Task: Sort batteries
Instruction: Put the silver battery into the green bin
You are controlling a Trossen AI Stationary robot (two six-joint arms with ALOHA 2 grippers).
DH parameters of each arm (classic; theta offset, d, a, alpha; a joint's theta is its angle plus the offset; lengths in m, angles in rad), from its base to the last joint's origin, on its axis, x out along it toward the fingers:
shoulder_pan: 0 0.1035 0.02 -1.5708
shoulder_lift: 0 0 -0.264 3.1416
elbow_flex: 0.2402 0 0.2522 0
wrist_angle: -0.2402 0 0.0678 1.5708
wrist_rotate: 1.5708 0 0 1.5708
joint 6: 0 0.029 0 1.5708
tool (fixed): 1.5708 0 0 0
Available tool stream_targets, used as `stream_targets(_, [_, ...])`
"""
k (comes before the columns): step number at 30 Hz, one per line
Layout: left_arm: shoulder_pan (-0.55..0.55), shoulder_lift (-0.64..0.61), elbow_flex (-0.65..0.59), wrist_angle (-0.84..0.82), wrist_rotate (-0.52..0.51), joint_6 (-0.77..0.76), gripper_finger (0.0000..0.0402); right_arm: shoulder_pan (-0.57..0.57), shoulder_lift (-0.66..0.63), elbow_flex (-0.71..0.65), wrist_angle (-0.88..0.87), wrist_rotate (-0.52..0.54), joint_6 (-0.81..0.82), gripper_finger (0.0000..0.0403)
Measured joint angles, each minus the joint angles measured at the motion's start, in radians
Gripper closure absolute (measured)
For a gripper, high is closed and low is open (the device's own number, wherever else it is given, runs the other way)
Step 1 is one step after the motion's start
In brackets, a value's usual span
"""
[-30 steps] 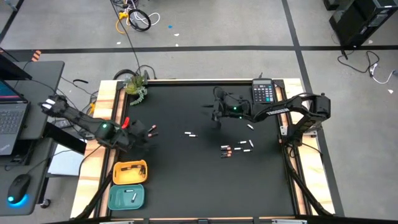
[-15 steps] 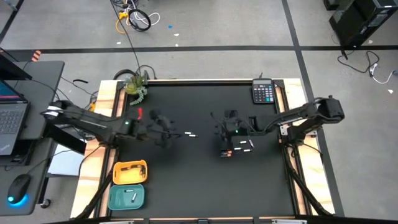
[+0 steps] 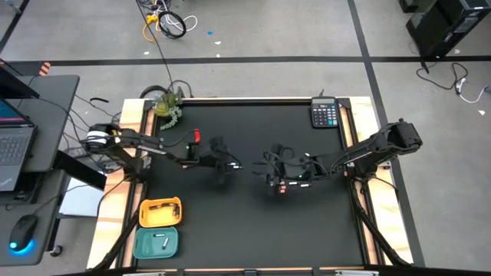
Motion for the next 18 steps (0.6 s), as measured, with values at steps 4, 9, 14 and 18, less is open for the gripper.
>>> stream_targets(4, [0.031,0.027,0.008,0.003,0.042,0.013,0.0261,0.0,0.003,-0.01,0.009,0.017,0.027,0.025])
stream_targets(9, [0.063,0.067,0.008,0.015,0.125,0.031,0.0261,0.005,0.003,-0.06,0.105,0.017,0.03,0.0251])
stream_targets(14, [0.096,0.111,0.008,0.029,0.171,0.032,0.0261,0.006,0.003,-0.102,0.153,0.017,0.024,0.0251])
stream_targets(18, [0.11,0.153,0.009,0.041,0.191,0.033,0.0262,0.004,0.002,-0.124,0.171,0.017,0.024,0.0251])
